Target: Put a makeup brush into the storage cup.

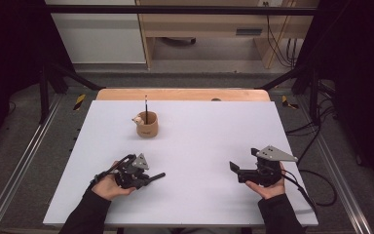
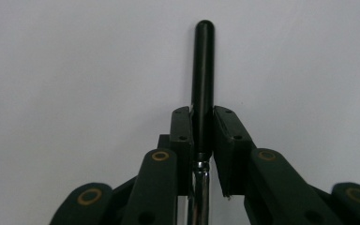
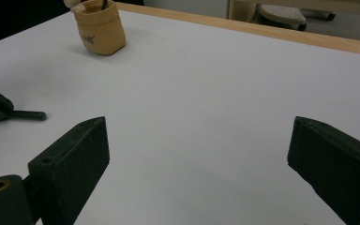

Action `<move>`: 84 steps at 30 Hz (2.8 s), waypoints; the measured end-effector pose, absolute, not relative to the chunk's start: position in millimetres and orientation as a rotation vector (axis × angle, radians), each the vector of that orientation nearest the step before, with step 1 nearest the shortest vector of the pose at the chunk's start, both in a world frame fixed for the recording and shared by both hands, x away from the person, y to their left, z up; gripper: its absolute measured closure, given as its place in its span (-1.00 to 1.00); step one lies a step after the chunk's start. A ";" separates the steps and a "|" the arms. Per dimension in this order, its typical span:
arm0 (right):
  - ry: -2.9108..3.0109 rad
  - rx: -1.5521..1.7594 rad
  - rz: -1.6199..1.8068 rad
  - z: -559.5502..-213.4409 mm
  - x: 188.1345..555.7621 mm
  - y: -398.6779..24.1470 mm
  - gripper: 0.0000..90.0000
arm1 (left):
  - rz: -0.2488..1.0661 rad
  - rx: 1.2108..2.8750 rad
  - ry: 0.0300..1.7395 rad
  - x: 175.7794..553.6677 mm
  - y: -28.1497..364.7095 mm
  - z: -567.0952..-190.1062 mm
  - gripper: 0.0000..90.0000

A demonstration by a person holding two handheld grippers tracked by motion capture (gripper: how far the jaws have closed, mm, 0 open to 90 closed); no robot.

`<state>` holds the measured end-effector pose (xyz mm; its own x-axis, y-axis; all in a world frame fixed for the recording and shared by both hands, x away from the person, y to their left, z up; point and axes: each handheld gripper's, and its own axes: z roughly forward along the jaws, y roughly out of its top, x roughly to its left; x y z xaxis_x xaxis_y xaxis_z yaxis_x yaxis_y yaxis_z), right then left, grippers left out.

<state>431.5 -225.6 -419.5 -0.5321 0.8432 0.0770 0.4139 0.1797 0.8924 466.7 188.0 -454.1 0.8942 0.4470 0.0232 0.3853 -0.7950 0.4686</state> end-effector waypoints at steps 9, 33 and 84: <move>2.026 1.179 1.312 -419.6 431.7 -225.7 -0.86 | 0.171 2.591 0.638 468.0 187.7 -453.6 0.73; 2.031 1.176 1.310 -420.2 432.4 -225.2 -0.86 | 0.154 2.690 0.660 467.8 186.7 -448.9 0.56; 2.040 1.175 1.316 -419.8 432.2 -224.3 -0.86 | 0.177 2.581 0.634 460.5 185.5 -428.0 0.75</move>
<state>432.2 -224.3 -419.8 -0.5418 0.8367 0.0795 0.4174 0.1858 0.8895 460.5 185.5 -428.0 0.8848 0.4657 0.0123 0.4046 -0.7812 0.4753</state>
